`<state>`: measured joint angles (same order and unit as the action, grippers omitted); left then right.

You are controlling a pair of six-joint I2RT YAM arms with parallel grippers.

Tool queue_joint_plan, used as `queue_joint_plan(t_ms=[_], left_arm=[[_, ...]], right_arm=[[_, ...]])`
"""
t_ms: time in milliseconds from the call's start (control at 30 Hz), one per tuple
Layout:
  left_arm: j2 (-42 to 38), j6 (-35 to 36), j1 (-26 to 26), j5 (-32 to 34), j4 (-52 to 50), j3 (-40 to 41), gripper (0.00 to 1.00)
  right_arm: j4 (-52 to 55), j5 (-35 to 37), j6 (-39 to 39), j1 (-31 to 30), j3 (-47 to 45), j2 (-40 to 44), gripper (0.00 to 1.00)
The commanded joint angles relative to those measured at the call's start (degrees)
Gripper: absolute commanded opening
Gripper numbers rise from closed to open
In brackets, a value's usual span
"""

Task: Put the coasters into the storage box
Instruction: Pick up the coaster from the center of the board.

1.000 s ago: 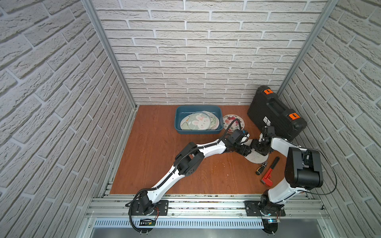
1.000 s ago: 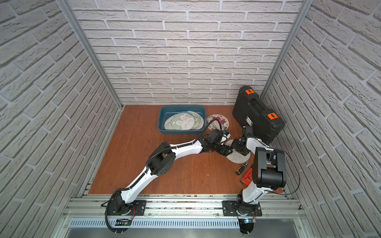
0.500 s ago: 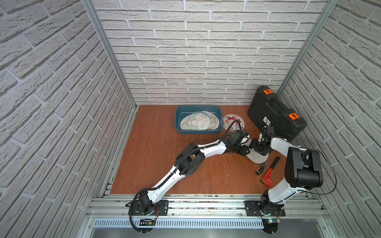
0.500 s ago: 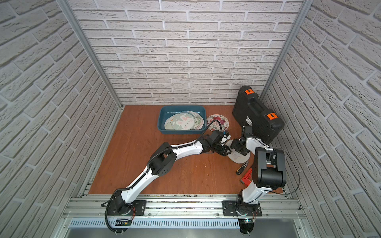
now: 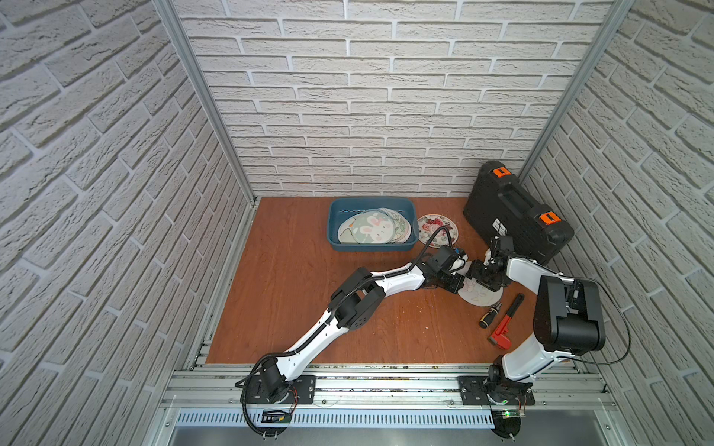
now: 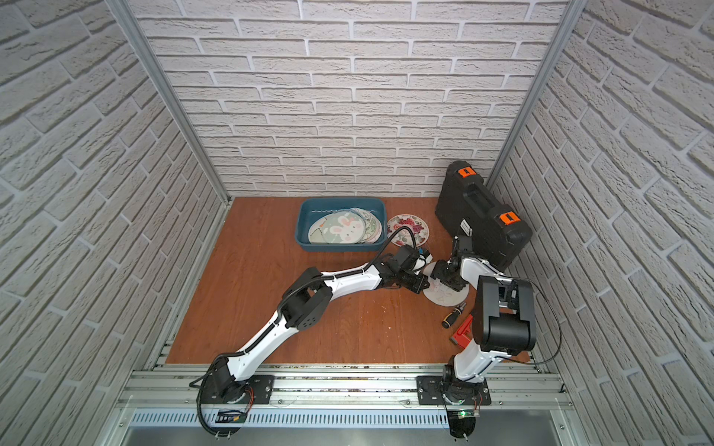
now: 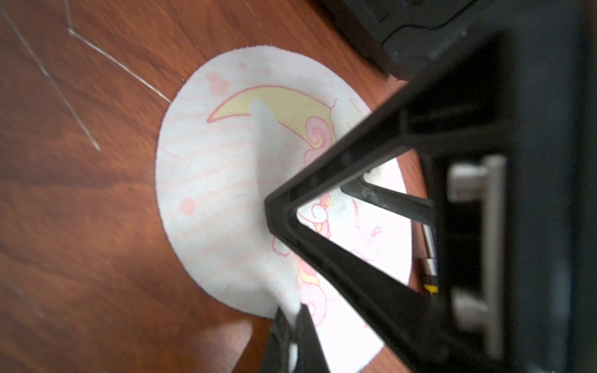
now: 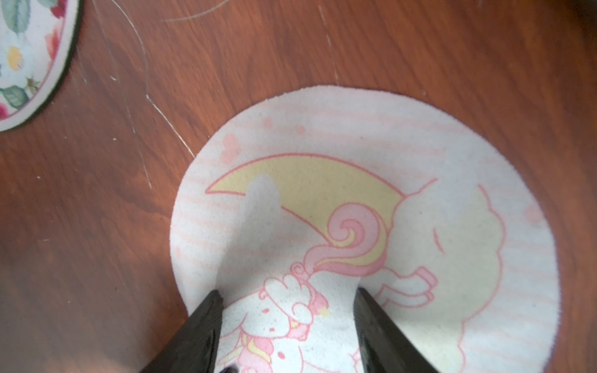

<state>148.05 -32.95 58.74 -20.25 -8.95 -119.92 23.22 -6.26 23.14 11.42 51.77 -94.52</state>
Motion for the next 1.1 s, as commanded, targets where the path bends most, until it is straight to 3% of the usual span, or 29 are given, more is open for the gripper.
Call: queue_joint_plan(t_ms=[0, 433, 733, 1067], left_arm=[[-0.9, 2.2, 0.9, 1.8, -1.4, 1.4, 0.00], [-14.8, 17.1, 0.8, 21.1, -10.3, 12.5, 0.00], [-26.4, 20.3, 0.4, 24.8, -12.3, 20.5, 0.00], [-37.0, 24.9, -0.6, 30.9, -15.6, 22.3, 0.00]], right_arm=[[1.2, -3.4, -0.1, -1.4, -0.8, 0.2, 0.65], [4.3, 1.7, -0.7, -8.8, 1.1, 11.6, 0.65], [9.0, 4.4, -1.2, -9.3, 4.0, 20.0, 0.65], [8.9, 5.3, -1.5, -9.5, 1.7, 20.9, 0.66]])
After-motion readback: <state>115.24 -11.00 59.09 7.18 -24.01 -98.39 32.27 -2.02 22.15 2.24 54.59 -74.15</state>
